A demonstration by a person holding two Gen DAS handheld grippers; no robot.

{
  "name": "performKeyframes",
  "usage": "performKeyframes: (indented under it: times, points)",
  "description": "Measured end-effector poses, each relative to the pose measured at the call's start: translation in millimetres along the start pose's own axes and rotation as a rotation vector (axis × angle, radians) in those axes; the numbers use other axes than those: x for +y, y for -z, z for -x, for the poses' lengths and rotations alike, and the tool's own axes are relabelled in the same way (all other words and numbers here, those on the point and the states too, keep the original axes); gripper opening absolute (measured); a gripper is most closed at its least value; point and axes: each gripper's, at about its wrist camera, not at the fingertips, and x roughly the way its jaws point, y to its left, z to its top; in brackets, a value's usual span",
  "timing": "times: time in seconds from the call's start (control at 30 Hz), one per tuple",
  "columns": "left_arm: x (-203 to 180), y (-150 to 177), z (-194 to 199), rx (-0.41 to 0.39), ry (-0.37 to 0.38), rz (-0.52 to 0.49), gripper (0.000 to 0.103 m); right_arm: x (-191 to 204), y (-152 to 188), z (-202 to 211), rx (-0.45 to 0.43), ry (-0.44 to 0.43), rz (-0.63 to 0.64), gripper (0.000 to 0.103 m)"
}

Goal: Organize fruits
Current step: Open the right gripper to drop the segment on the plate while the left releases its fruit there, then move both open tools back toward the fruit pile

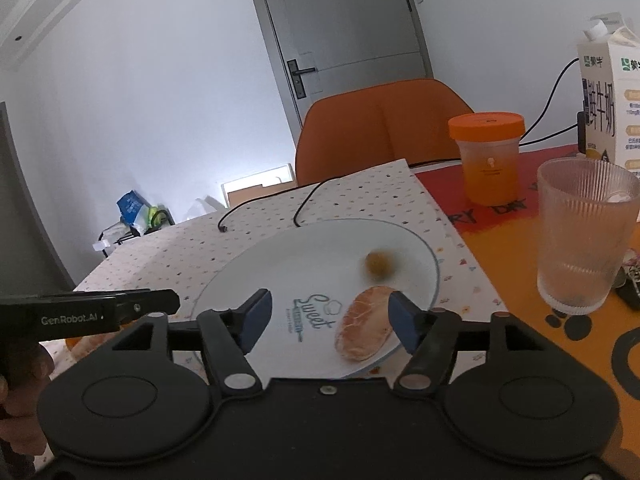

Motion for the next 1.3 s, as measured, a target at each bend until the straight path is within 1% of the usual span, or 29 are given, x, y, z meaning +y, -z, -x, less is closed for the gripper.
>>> performKeyframes:
  times: [0.03,0.1,0.17,0.2,0.27,0.33,0.47,0.6,0.63,0.8,1.03,1.17,1.3]
  points:
    - [2.5,0.6,3.0,-0.004,-0.005,0.002,0.042,1.6,0.3,0.0,0.000,0.000,0.001,0.072]
    - [8.0,1.9,9.4,-0.009,-0.020,0.007,0.053,5.8,0.7,1.0,-0.005,-0.004,0.005,0.077]
    - [13.7,3.1,15.7,-0.017,-0.039,0.017,0.059,9.6,0.7,1.7,-0.006,-0.008,0.005,0.083]
    - [16.8,4.1,18.9,-0.022,-0.048,0.025,0.061,11.5,0.6,2.1,-0.007,-0.010,0.005,0.085]
    - [23.5,6.7,25.6,-0.029,-0.063,0.037,0.063,15.0,0.4,2.2,-0.008,-0.014,0.003,0.092]
    - [31.1,9.5,31.7,-0.032,-0.077,0.051,0.064,18.9,-0.4,2.0,-0.009,-0.017,0.001,0.097]
    - [46.5,14.7,43.9,-0.038,-0.105,0.078,0.072,26.5,-0.6,1.7,-0.007,-0.034,-0.007,0.103]
    - [61.6,18.3,56.9,-0.043,-0.122,0.111,0.075,37.3,-0.3,0.3,0.004,-0.044,0.002,0.103]
    - [64.7,18.8,59.8,-0.044,-0.124,0.119,0.078,40.2,-0.4,0.2,0.008,-0.046,0.004,0.103]
    - [78.6,22.3,74.5,-0.067,-0.141,0.152,0.084,55.6,0.7,0.9,0.016,-0.057,0.032,0.103]
    - [95.6,29.4,90.9,-0.068,-0.117,0.183,0.086,79.4,3.8,2.3,0.032,-0.082,0.058,0.103]
    - [101.7,35.4,97.7,-0.061,-0.133,0.174,0.086,92.1,7.5,2.5,0.035,-0.112,0.062,0.103]
    - [110.7,40.1,106.1,-0.061,-0.144,0.188,0.087,101.4,9.4,2.1,0.040,-0.118,0.059,0.103]
